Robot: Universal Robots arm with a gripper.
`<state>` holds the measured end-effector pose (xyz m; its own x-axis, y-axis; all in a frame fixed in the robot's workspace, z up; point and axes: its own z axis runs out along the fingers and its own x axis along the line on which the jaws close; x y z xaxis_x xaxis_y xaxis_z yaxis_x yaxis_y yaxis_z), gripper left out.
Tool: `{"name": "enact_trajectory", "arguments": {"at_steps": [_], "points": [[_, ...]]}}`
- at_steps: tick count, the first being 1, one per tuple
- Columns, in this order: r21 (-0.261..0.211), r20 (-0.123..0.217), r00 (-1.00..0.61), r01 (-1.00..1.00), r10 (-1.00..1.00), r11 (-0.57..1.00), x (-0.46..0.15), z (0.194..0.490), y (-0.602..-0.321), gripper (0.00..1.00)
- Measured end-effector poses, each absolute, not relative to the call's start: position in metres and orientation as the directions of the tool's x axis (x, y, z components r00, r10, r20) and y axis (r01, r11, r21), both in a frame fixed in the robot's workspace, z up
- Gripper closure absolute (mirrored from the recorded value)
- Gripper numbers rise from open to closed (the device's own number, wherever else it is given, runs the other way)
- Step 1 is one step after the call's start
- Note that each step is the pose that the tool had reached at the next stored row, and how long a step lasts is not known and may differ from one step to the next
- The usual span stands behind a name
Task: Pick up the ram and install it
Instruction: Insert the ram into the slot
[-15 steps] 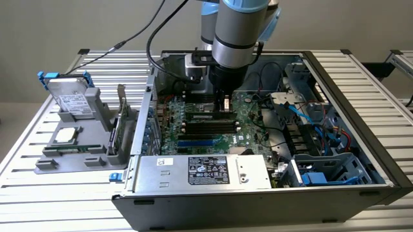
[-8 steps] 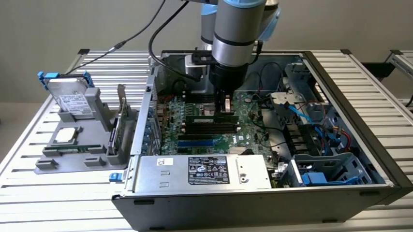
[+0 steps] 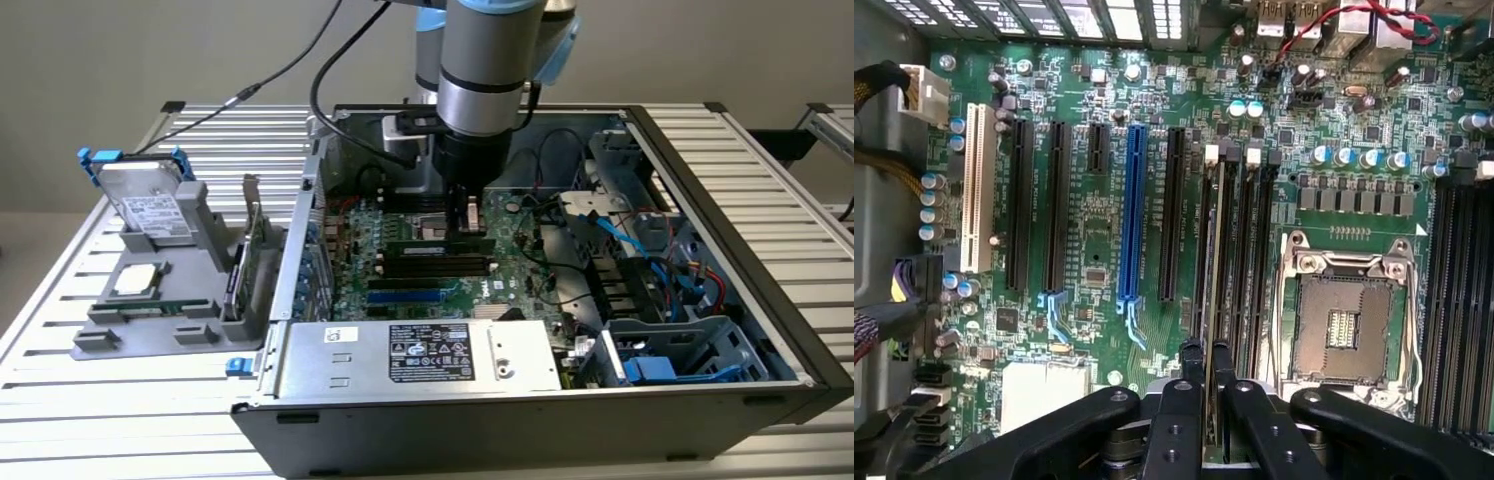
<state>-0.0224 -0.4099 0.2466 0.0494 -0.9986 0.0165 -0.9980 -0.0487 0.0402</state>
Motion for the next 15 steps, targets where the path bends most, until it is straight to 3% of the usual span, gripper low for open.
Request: {"name": "enact_trajectory", "arguments": {"at_steps": [15], "points": [[0.040, 0.030, 0.057, -0.998, -0.998, -0.056, -0.0246, 0.2376, -0.4035, 0.87]]}}
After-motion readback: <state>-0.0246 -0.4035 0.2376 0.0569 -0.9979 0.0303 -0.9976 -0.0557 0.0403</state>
